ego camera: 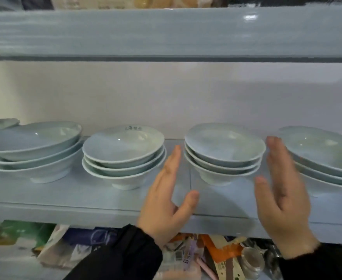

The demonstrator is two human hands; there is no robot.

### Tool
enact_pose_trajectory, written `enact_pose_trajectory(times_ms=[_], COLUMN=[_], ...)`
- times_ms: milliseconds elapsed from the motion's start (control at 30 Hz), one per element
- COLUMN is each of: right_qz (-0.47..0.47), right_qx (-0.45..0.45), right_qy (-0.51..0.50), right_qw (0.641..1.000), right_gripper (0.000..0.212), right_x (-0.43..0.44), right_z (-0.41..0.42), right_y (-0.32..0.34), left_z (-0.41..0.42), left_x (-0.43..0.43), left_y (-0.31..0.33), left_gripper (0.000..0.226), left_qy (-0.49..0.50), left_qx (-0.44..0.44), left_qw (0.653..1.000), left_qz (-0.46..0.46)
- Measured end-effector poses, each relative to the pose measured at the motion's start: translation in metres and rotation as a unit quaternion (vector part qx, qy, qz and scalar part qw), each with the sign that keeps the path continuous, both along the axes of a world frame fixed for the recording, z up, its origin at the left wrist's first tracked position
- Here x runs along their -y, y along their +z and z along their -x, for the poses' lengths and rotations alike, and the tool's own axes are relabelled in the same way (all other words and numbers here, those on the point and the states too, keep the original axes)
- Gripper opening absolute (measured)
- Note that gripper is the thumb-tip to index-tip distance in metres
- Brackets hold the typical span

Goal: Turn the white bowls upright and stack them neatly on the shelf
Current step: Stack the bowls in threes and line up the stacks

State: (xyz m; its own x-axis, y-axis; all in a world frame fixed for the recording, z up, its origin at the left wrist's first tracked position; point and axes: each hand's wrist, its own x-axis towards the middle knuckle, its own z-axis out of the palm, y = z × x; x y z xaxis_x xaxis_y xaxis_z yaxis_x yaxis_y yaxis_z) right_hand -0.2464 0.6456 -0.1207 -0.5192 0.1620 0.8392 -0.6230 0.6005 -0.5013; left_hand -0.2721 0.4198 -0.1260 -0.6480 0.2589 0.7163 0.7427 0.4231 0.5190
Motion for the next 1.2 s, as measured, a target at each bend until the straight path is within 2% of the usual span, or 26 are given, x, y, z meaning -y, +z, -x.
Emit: enact_pose_trajectory(times_ms=[100, 167, 267, 400, 500, 600, 667, 767, 900, 1200], right_qz=[0.003, 0.020, 0.055, 0.117, 0.176, 0.198, 0.168, 0.127, 0.134, 0.140], right_qx=[0.010, 0.059, 0.169, 0.229, 0.248, 0.238, 0.228, 0.223, 0.214, 0.223], right_qy=[0.120, 0.168, 0.195, 0.230, 0.244, 0.270, 0.289, 0.273, 0.261, 0.235], right_qw=[0.993, 0.984, 0.965, 0.939, 0.921, 0.912, 0.914, 0.927, 0.932, 0.936], right_gripper=[0.063, 0.065, 0.068, 0.075, 0.082, 0.073, 0.063, 0.066, 0.071, 0.065], right_x=[0.068, 0.101, 0.139, 0.169, 0.175, 0.174, 0.172, 0.173, 0.173, 0.171], right_z=[-0.010, -0.001, 0.025, 0.061, 0.074, 0.077, 0.078, 0.083, 0.088, 0.094], right_y=[-0.002, -0.010, -0.017, -0.016, -0.012, -0.012, -0.012, -0.016, -0.018, -0.022], left_z=[-0.009, -0.005, 0.011, 0.037, 0.055, 0.065, 0.069, 0.075, 0.087, 0.109], left_x=[0.047, 0.079, 0.131, 0.175, 0.184, 0.188, 0.189, 0.190, 0.190, 0.189], left_y=[0.016, 0.027, 0.030, 0.014, 0.005, 0.003, 0.001, -0.001, -0.003, -0.013], left_gripper=[0.072, 0.069, 0.071, 0.084, 0.094, 0.085, 0.085, 0.088, 0.089, 0.087], left_qy=[0.022, 0.049, 0.108, 0.102, 0.019, -0.072, -0.093, -0.104, -0.105, -0.085], left_qx=[-0.061, -0.084, -0.074, 0.055, 0.175, 0.167, 0.171, 0.171, 0.169, 0.171], left_qw=[0.998, 0.994, 0.987, 0.980, 0.963, 0.972, 0.971, 0.970, 0.973, 0.976], left_qz=[-0.022, -0.059, -0.092, -0.159, -0.202, -0.146, -0.137, -0.141, -0.120, -0.102])
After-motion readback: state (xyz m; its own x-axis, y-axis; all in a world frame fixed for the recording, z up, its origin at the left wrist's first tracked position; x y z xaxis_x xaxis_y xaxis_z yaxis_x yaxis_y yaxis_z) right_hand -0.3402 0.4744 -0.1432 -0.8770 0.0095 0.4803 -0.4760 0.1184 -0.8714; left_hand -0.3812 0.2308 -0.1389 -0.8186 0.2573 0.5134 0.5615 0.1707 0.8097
